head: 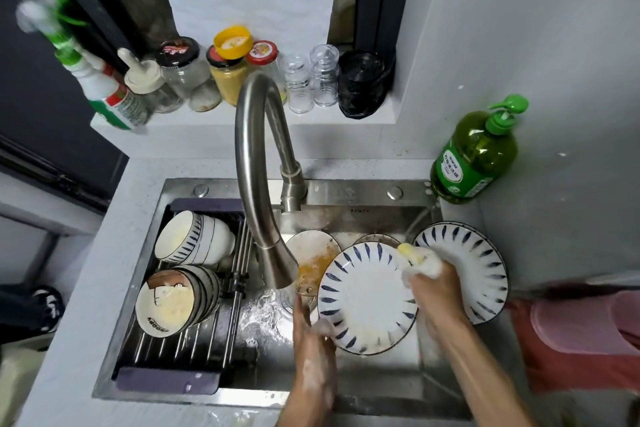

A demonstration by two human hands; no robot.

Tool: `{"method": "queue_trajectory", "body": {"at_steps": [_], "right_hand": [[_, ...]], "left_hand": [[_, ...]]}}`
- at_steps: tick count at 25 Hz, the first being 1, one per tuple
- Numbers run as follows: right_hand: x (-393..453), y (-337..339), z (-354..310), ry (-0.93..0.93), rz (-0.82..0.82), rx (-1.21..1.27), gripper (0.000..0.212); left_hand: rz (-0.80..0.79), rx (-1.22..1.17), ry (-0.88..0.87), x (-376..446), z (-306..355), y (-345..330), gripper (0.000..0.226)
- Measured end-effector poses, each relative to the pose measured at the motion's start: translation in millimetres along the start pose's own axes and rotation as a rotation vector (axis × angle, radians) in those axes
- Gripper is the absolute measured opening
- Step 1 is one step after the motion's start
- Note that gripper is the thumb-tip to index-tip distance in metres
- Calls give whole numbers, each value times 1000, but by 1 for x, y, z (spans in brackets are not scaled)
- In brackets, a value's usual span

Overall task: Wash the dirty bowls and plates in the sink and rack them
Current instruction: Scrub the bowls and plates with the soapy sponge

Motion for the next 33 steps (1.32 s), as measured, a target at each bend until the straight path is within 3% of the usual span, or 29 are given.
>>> {"method": "queue_trajectory", "body": {"at_steps": [2, 3, 5, 6, 10, 12, 16, 20, 23, 25, 29, 33], "right_hand": [[-7, 3, -18, 122, -16, -180, 37], [-15, 1, -30, 257, -50, -446, 42], [-41, -19, -34, 512, -200, -1013, 66], [-55, -30, -26, 574, -298, -1143, 72], [-65, -53, -14, 623, -511, -972, 74], [-57, -49, -8, 593, -471, -1001, 77], [-79, -55, -6, 533, -439, -856, 74], [-61, -30, -23, 539, -221, -762, 62], [-55, 17, -20, 523, -14, -591, 62], [-48, 39, -19, 479, 92, -494, 57], [-40, 52, -4, 466, 129, -508, 50], [-30, 62, 7, 403, 125, -506, 50]], "left_hand": [[177, 10, 180, -5, -2, -1, 48], [209, 42, 228, -7, -3, -5, 28], [225, 87, 221, -8, 4, -12, 18], [237, 122, 184, -6, 9, -12, 14], [248, 149, 73, -6, 17, -21, 14], [278, 112, 85, -8, 13, -25, 35], [206, 112, 59, -2, 7, -37, 27], [120, 171, 71, 2, -7, -63, 66], [-10, 132, 10, 7, -14, -111, 57], [-75, 240, -82, 6, -16, -139, 44], [-23, 615, -245, 19, -29, -162, 33], [13, 1049, -301, 22, -30, -169, 50]]}}
Point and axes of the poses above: each hand's wrist, its own x-axis towards the middle knuckle, its own y-axis out of the back of the hand, z = x × y, the point moved 7 cm from there along x, towards the middle knuckle
